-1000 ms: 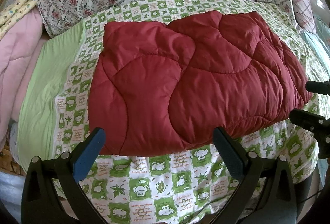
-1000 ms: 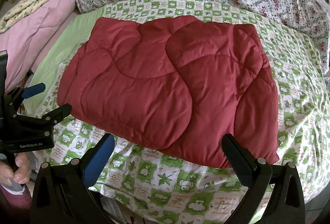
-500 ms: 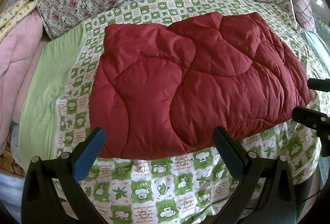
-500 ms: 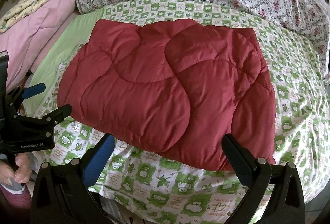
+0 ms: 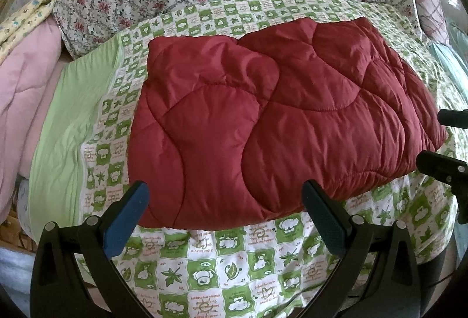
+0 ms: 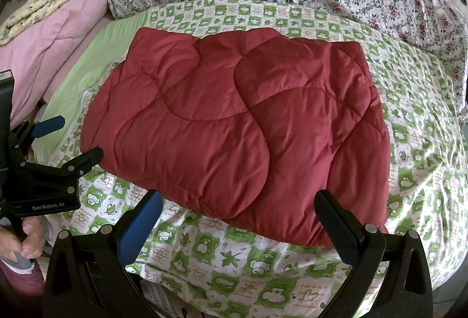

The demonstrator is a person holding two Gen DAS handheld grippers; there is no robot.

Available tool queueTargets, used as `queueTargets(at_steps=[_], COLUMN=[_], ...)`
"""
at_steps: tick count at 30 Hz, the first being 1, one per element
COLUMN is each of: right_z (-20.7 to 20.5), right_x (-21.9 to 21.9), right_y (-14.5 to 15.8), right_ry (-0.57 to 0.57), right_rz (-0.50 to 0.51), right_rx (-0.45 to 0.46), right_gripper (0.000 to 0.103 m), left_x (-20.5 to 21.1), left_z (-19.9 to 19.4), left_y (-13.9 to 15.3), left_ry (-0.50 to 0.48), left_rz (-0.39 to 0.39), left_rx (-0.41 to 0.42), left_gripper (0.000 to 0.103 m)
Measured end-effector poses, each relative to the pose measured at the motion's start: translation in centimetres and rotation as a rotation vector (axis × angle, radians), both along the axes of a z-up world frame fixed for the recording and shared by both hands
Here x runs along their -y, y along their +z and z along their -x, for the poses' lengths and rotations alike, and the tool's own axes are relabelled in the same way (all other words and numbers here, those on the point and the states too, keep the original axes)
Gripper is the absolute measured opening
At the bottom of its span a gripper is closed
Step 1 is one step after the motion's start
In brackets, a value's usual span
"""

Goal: Fold large clothes

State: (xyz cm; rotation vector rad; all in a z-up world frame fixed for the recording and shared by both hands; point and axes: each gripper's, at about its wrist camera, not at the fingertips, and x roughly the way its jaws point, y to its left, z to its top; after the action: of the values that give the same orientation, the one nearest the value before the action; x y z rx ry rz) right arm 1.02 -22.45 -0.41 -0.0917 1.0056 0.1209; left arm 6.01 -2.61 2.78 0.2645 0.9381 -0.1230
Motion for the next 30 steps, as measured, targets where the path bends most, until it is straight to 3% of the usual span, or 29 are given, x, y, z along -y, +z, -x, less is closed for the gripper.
queueTargets(at_steps=[30], right_z=[-0.15], right_x=[0.32], right_y=[0.17], right_ry=[-0.006], right_rz=[-0.004], right_rx=[0.000], right_gripper=[0.103], left_x=[0.12], left_z=[-0.23], left_y=[0.16], left_ry=[0.003], left_rz=[0.018], left_rx=[-0.010], left_gripper=[0.103])
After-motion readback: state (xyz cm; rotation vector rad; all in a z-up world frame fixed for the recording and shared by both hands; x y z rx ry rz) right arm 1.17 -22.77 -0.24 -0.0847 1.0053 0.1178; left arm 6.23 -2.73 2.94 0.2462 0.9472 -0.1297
